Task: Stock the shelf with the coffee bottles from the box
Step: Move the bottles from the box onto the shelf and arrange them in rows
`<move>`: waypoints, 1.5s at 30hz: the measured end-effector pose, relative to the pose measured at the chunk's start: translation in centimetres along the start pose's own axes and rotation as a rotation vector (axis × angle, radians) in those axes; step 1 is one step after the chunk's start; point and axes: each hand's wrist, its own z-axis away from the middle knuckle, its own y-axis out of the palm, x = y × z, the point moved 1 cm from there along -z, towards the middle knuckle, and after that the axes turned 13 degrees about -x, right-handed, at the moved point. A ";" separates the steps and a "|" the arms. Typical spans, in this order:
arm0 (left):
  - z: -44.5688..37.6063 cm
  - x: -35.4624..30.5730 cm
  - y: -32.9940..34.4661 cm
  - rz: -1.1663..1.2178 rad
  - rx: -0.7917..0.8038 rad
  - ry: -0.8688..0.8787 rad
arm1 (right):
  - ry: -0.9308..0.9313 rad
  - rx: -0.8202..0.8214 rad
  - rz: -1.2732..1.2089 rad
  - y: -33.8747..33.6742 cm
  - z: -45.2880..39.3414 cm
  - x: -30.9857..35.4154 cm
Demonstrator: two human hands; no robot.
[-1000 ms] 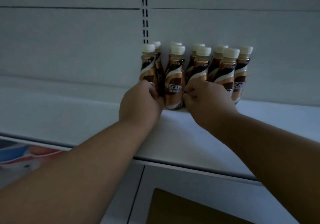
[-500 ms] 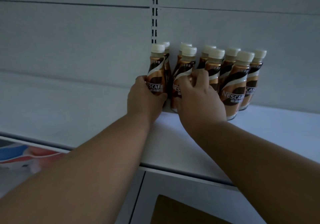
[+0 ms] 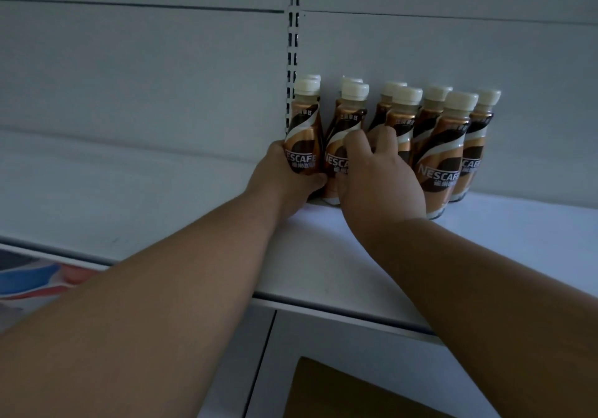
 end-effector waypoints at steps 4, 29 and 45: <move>-0.4 0.3 0.2 -0.010 0.009 0.003 | 0.137 0.098 -0.025 0.9 0.4 -0.1; 0.5 0.7 0.0 -0.180 -0.279 0.093 | 0.347 0.163 -0.051 0.8 1.1 -0.5; 2.6 -0.4 -0.5 -0.234 -0.375 0.360 | 0.096 0.290 -0.059 -0.8 2.6 -0.7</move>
